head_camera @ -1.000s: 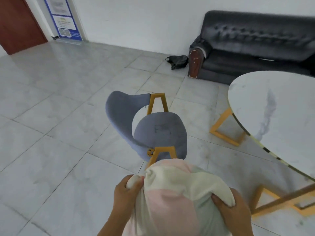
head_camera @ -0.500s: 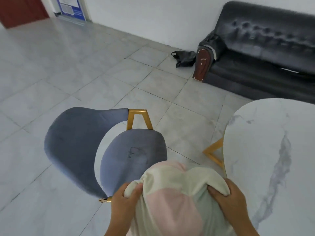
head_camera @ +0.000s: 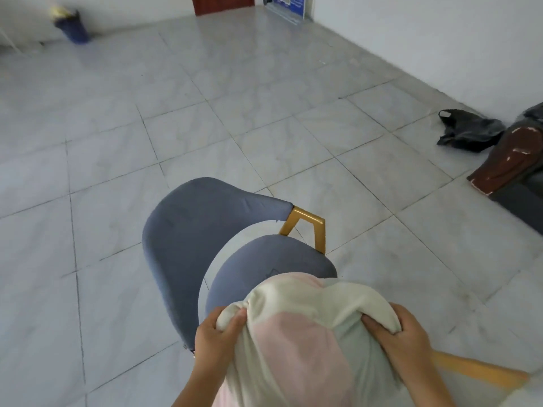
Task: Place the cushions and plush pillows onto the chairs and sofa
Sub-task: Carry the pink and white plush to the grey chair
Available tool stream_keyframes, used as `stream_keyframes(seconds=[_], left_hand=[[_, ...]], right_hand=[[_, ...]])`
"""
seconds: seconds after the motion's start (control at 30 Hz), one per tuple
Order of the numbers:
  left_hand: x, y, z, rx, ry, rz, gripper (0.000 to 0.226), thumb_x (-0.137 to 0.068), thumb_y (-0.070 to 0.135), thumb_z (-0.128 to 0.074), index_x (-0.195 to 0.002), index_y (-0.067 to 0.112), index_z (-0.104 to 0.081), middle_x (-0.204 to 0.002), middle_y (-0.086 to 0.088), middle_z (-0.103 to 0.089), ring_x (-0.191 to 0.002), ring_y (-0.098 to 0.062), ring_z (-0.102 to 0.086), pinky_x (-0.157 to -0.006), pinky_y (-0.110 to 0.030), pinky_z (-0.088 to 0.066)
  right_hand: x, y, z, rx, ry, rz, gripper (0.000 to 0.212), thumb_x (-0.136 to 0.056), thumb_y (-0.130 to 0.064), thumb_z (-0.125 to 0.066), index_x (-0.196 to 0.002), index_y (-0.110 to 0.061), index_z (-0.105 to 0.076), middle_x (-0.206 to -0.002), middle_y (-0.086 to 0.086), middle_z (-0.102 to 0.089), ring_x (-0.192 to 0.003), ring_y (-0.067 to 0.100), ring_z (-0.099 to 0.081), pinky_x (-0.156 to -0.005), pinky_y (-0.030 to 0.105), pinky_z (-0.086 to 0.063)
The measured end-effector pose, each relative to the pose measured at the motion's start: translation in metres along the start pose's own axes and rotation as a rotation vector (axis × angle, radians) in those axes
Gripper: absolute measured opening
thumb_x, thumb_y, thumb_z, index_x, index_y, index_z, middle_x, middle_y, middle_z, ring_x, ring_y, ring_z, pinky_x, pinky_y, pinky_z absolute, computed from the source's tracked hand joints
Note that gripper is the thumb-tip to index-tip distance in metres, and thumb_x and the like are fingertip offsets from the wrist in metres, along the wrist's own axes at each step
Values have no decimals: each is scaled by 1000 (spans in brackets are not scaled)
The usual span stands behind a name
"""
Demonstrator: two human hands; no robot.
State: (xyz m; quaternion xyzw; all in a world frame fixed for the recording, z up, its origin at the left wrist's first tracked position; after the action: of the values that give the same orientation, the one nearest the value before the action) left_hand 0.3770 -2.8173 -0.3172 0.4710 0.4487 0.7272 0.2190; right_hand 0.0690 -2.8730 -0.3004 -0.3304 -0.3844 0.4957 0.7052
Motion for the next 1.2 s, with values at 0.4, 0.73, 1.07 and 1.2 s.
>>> stream_keyframes(seconds=[0.4,0.73,1.07,1.2], left_hand=[[-84,54,26,112,393,-30,11,-60,35,-61,-66,27,-64,-61,14,-70,-69,-14,-61,-62,-28,-48],[-167,50,32,24,652,55,16,-69,36,-66,-81,32,-57,-71,20,-57,-79,-13,-54,-70,-24,-44],[-176,-85,0,-318,567,365,79,-79,37,-64,-140,17,-19,-150,-5,-17,-137,-22,-16,-114,-38,-19],[-153,-138,-4,-369,559,535,106,-63,52,-72,-142,22,-8,-152,-6,-7,-139,-25,-9,-115,-42,-13]], right_hand=[[-164,-110,-116,105,-429,167,39,-42,-59,-59,-75,-38,-52,-80,-10,-60,-75,6,-56,-61,17,-40],[-253,-75,-263,347,-809,167,48,-88,-45,-48,-119,-9,-53,-117,19,-60,-106,32,-56,-86,40,-44],[-231,-4,-327,765,-1024,446,88,-69,-72,-44,-131,-11,-38,-132,13,-50,-121,29,-48,-99,46,-47],[-235,11,-361,914,-1052,559,107,-61,-58,-71,-142,-15,-17,-148,10,-30,-135,29,-29,-108,48,-35]])
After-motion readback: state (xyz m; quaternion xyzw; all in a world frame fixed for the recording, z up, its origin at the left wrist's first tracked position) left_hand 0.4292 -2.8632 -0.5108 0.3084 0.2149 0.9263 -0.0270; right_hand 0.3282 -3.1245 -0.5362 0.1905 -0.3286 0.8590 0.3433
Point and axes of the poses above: each hand's wrist, its own x-axis away from the middle knuckle, its own z-axis out of the back of the hand, y = z × x, the point moved 8 cm from there along -x, towards the middle knuckle
